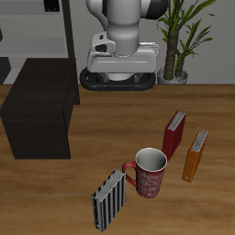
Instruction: Place the striped book in the top region of the shelf
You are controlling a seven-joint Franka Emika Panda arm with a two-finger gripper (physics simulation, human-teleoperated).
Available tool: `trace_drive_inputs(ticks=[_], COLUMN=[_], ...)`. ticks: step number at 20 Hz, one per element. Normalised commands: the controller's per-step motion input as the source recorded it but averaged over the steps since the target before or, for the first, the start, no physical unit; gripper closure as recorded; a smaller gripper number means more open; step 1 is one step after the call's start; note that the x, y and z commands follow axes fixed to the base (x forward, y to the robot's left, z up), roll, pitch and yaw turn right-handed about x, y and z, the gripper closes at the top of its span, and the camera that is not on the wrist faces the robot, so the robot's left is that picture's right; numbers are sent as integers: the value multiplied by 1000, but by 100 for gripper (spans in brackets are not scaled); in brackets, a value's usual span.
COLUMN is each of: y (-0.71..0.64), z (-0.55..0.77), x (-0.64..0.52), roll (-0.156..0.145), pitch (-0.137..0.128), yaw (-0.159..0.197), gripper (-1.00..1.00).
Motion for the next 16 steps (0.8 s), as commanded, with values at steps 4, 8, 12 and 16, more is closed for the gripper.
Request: trace_drive_inputs(ticks=[4, 8, 12, 16], y=[143, 13, -92, 17], z=[47, 39, 120, 81], x=[273, 259, 403, 497], roll=[-2, -16, -58, -13], pitch=[-7, -4, -31, -17], yaw=[11, 7, 33, 5], gripper=[-100, -100, -100, -100])
